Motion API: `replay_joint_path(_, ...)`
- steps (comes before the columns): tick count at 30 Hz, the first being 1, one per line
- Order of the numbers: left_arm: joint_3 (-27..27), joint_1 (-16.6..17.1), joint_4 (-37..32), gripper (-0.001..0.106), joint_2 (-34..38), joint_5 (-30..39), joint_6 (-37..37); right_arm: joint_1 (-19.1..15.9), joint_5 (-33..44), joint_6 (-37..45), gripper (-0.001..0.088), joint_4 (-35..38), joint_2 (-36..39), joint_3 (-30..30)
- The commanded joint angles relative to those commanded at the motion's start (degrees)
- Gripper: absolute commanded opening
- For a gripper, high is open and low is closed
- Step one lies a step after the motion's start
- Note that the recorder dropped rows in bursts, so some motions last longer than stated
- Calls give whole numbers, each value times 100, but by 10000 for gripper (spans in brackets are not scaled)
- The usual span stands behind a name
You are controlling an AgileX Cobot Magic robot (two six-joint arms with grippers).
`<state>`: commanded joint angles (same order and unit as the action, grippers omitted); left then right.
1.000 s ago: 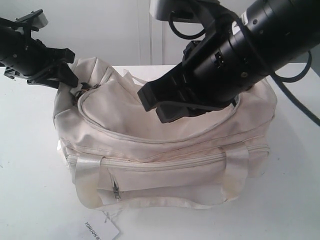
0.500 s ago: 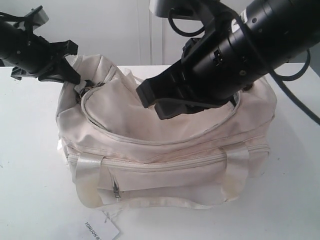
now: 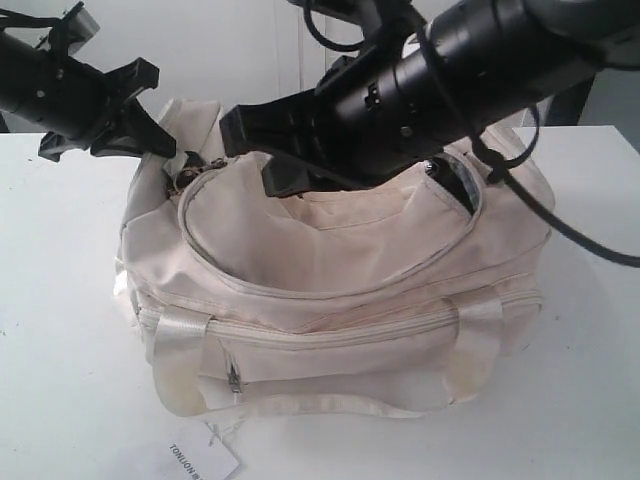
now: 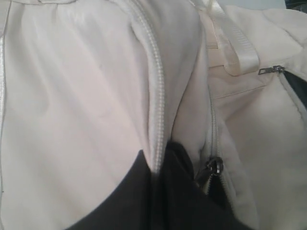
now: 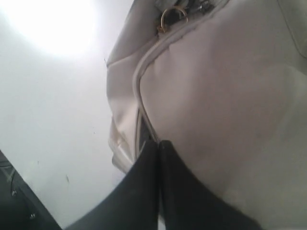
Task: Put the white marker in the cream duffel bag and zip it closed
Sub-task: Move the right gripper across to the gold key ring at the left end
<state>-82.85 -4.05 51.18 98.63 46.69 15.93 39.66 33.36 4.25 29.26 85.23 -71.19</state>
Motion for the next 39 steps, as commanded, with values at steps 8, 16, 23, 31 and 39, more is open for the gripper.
replay_joint_path(8, 13, 289, 877, 0, 0, 446, 488, 256, -1304, 0, 0, 205, 631, 0)
replay_joint_path(16, 13, 289, 876, 0, 0, 425, 511, 329, -1937, 0, 0, 482, 1073, 0)
replay_joint_path(23, 13, 289, 876, 0, 0, 413, 549, 329, -1937, 0, 0, 472, 1428, -10)
replay_joint_path(31, 13, 289, 961, 0, 0, 428, 572, 329, -1913, 0, 0, 447, 1484, -10)
replay_joint_path(39, 13, 289, 1027, 0, 0, 450, 660, 329, -1794, 0, 0, 447, 1509, -33)
